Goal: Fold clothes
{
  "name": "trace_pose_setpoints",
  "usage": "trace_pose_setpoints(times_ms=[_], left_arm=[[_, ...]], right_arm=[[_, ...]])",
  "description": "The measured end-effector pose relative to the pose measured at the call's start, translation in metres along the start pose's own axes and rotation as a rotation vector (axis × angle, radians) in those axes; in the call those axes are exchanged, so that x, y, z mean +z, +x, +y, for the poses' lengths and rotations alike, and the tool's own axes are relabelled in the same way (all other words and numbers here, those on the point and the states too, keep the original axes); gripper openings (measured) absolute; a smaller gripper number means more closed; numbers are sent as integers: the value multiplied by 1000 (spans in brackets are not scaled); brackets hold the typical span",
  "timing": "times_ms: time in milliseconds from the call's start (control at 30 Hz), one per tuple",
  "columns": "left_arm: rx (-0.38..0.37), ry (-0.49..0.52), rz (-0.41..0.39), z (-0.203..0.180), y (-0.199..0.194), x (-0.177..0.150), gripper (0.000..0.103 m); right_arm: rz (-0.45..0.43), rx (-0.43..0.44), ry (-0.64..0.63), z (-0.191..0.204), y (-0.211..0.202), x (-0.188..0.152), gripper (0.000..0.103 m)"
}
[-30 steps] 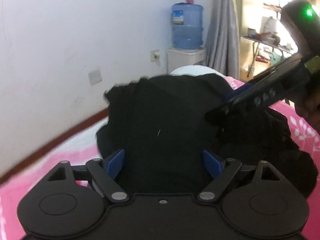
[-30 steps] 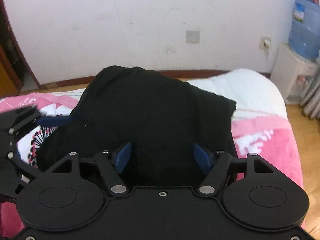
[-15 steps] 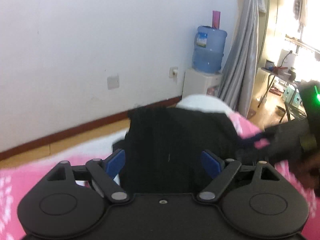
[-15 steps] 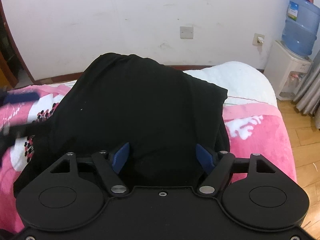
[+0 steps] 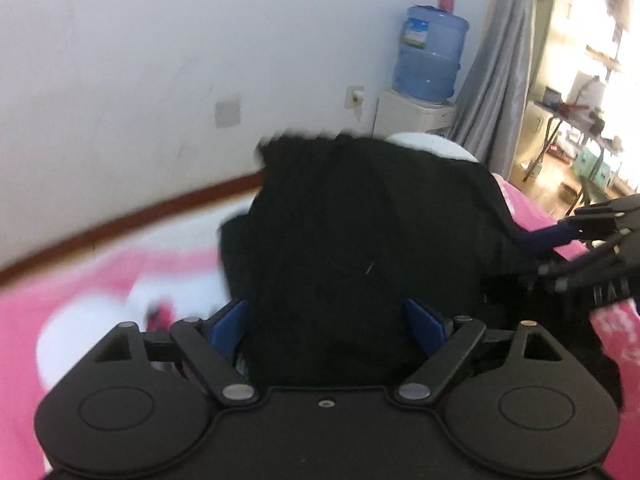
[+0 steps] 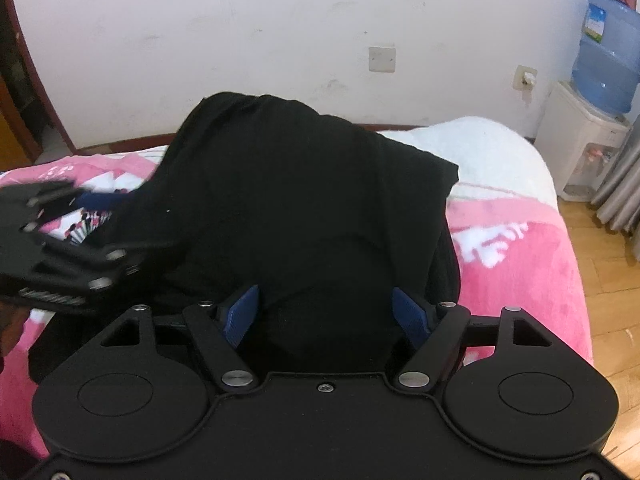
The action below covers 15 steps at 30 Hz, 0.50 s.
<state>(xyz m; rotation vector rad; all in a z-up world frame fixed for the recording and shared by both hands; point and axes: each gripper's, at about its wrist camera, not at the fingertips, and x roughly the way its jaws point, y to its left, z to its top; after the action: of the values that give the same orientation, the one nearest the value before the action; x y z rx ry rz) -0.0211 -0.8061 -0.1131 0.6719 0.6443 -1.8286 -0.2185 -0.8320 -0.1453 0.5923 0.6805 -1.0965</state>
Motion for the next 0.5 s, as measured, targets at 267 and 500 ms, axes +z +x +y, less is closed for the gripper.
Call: trace_pose_setpoints(times_ms=[267, 500], left_arm=[[-45, -14, -159, -2, -27, 58, 84], [-147, 95, -42, -19, 62, 80, 84]], right_arm=[[-122, 61, 125, -34, -25, 36, 73], [-45, 87, 143, -41, 63, 82, 74]])
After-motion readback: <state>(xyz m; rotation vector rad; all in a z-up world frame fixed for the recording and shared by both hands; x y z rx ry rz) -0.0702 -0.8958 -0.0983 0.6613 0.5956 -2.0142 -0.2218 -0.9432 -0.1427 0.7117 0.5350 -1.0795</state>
